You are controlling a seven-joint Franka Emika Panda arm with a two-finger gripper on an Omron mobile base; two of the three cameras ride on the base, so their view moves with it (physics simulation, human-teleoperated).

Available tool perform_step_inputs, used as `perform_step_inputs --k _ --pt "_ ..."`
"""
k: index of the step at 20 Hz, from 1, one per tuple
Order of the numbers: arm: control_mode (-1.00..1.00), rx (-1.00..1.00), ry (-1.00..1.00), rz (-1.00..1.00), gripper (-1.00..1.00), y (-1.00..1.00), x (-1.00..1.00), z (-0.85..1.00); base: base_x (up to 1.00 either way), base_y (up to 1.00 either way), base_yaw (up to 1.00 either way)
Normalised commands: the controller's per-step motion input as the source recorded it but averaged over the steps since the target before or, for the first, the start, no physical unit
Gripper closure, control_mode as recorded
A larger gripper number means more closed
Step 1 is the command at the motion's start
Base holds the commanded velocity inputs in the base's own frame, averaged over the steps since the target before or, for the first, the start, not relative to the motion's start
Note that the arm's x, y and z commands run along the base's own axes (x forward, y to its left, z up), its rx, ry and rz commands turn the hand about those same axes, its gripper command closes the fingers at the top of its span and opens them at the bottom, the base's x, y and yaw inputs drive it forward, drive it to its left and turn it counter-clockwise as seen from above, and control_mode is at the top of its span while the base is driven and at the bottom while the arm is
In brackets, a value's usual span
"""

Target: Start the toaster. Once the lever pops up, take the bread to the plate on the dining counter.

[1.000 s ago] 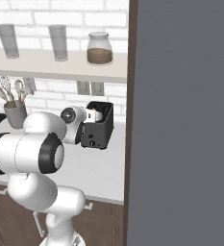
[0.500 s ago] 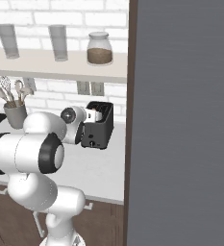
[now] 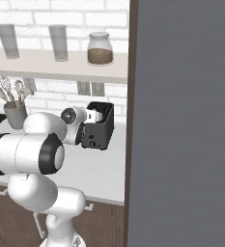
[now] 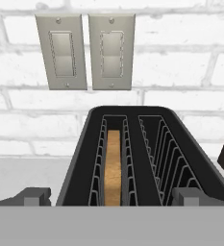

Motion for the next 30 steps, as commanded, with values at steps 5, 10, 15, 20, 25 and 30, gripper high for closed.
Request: perform_step_inputs --k 5,10,15,20,25,30 --pt "-1.00 0.00 0.00 0.00 -1.00 0.00 0.00 0.00 0.00 0.00 0.00" --pt "-1.00 0.00 0.00 0.00 -1.00 0.00 0.00 0.00 0.00 0.00 0.00" --pt "-1.00 0.00 0.00 0.00 -1.00 0.00 0.00 0.00 0.00 0.00 0.00" --pt "-1.00 0.00 0.00 0.00 -1.00 0.00 0.00 0.00 0.00 0.00 0.00" --pt "-1.00 0.00 0.00 0.00 -1.00 0.00 0.00 0.00 0.00 0.00 0.00" --pt "-1.00 0.00 0.00 0.00 -1.00 0.00 0.00 0.00 0.00 0.00 0.00"
